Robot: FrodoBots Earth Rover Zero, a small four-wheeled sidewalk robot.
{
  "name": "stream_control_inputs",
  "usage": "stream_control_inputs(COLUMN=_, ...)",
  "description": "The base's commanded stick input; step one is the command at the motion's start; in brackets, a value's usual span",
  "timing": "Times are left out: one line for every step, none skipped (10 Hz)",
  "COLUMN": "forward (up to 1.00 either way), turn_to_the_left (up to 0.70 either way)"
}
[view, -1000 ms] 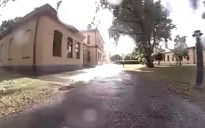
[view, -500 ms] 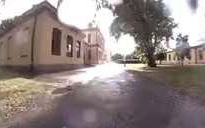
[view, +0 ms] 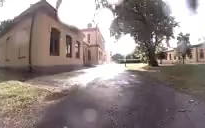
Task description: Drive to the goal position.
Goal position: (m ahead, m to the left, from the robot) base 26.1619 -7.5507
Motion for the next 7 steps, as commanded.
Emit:
stream_control_inputs(forward=0.85, turn_to_the_left=0.00)
stream_control_inputs(forward=0.85, turn_to_the_left=0.00)
stream_control_inputs(forward=0.85, turn_to_the_left=0.00)
stream_control_inputs(forward=0.85, turn_to_the_left=0.00)
stream_control_inputs(forward=0.85, turn_to_the_left=0.00)
stream_control_inputs(forward=0.85, turn_to_the_left=0.00)
stream_control_inputs(forward=0.85, turn_to_the_left=0.00)
